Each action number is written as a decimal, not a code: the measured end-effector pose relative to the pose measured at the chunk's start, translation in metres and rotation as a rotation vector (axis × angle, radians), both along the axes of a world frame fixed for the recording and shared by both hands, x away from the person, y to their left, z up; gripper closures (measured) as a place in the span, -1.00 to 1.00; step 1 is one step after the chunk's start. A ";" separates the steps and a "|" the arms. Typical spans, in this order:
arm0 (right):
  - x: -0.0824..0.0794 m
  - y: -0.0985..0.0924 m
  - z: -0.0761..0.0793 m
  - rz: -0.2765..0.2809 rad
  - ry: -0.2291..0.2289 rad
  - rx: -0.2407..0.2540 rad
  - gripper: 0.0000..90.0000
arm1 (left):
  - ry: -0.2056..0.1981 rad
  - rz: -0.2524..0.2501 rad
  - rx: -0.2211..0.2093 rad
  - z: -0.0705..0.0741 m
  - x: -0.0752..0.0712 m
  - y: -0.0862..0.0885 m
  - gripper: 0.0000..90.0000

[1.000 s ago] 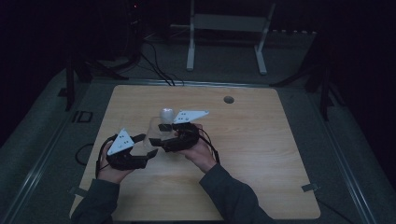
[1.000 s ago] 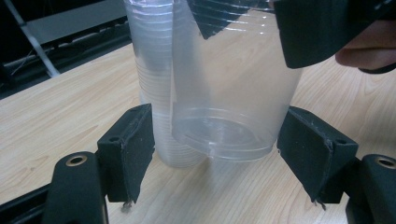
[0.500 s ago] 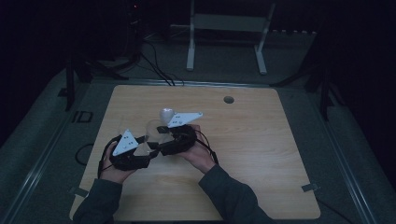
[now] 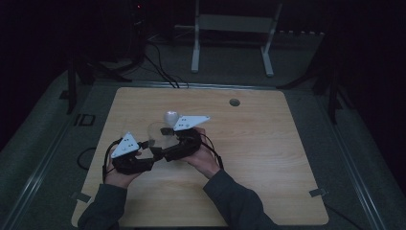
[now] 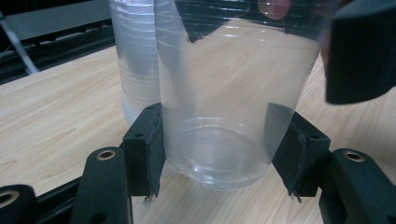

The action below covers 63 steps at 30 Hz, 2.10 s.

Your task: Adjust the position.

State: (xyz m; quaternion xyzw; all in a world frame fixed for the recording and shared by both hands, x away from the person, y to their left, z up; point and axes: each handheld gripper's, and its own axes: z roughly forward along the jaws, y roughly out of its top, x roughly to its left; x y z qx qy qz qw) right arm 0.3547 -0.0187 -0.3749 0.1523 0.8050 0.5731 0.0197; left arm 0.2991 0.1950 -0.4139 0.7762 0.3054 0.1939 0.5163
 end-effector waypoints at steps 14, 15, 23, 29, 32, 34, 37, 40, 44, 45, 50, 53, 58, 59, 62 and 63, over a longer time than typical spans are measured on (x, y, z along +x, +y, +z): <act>0.000 -0.007 0.005 -0.012 -0.011 0.125 -0.51 | 0.031 -0.054 -0.105 -0.005 0.002 -0.003 -0.08; 0.000 -0.007 0.005 -0.012 -0.011 0.125 -0.51 | 0.032 -0.056 -0.108 -0.005 0.002 -0.003 -0.08; -0.001 -0.007 0.006 -0.013 -0.029 0.126 -0.40 | 0.044 -0.076 -0.139 -0.007 0.003 -0.003 -0.08; -0.002 -0.007 0.005 -0.015 -0.038 0.125 -0.38 | 0.049 -0.084 -0.138 -0.008 0.004 -0.003 -0.10; -0.002 -0.007 0.006 -0.016 -0.052 0.116 -0.36 | 0.053 -0.073 -0.118 -0.008 0.004 -0.004 -0.25; -0.003 -0.007 0.006 -0.019 -0.057 0.117 -0.36 | 0.052 -0.070 -0.112 -0.009 0.004 -0.004 -0.28; -0.003 -0.008 0.007 -0.026 -0.068 0.110 -0.37 | 0.046 -0.060 -0.105 -0.008 0.004 -0.004 -0.31; -0.003 -0.009 0.007 -0.032 -0.077 0.103 -0.36 | 0.043 -0.055 -0.109 -0.008 0.003 -0.002 -0.33; -0.004 -0.009 0.007 -0.041 -0.094 0.086 -0.36 | 0.039 -0.047 -0.107 -0.007 0.003 0.001 -0.33; -0.004 -0.009 0.007 -0.042 -0.094 0.083 -0.36 | 0.039 -0.045 -0.108 -0.007 0.003 0.001 -0.33; -0.004 -0.009 0.006 -0.054 -0.103 0.068 -0.36 | 0.034 -0.036 -0.112 -0.007 0.001 0.004 -0.33; -0.003 -0.010 0.005 -0.060 -0.109 0.059 -0.37 | 0.032 -0.030 -0.115 -0.006 0.002 0.007 -0.33; -0.002 -0.012 0.005 -0.067 -0.115 0.048 -0.37 | 0.030 -0.024 -0.116 -0.006 0.001 0.009 -0.32; -0.002 -0.012 0.005 -0.067 -0.115 0.048 -0.37 | 0.030 -0.022 -0.116 -0.006 0.001 0.010 -0.32; -0.002 -0.013 0.005 -0.069 -0.117 0.046 -0.37 | 0.027 -0.017 -0.119 -0.006 0.001 0.010 -0.32; -0.002 -0.013 0.005 -0.069 -0.118 0.046 -0.37 | 0.027 -0.016 -0.120 -0.006 0.001 0.011 -0.32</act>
